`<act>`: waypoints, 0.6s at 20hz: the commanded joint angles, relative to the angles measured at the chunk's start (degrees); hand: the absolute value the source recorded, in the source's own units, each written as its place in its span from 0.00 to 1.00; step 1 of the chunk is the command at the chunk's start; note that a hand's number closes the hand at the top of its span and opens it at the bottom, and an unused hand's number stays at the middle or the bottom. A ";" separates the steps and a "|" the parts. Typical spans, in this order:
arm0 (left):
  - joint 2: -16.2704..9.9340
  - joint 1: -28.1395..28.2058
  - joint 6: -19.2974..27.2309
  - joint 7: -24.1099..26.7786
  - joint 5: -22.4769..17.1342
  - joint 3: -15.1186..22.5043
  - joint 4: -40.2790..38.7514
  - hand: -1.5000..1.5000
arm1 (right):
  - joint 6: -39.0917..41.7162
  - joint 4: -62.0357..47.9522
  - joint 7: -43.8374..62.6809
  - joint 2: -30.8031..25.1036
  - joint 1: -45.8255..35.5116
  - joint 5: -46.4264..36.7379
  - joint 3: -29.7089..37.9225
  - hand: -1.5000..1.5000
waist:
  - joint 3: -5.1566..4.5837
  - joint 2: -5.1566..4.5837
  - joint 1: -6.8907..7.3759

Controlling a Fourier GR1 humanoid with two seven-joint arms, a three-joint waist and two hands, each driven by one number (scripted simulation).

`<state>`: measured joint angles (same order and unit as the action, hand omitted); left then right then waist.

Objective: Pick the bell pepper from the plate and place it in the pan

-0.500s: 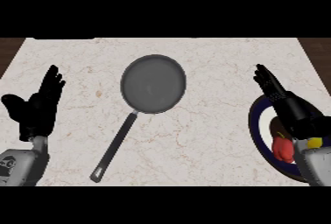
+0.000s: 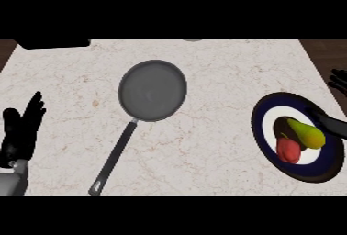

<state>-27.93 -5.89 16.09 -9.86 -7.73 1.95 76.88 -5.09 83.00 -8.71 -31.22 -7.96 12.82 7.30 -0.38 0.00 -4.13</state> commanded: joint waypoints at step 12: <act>-0.70 3.28 -4.17 -0.42 2.06 0.09 -1.56 0.50 | -13.75 25.25 1.94 7.18 27.42 -3.40 8.90 0.00 | 0.24 0.15 3.51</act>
<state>-29.21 -4.39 12.35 -12.07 -6.44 1.80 75.22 -17.23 100.07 -14.86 -20.41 14.84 13.39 17.10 -0.04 0.20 -1.47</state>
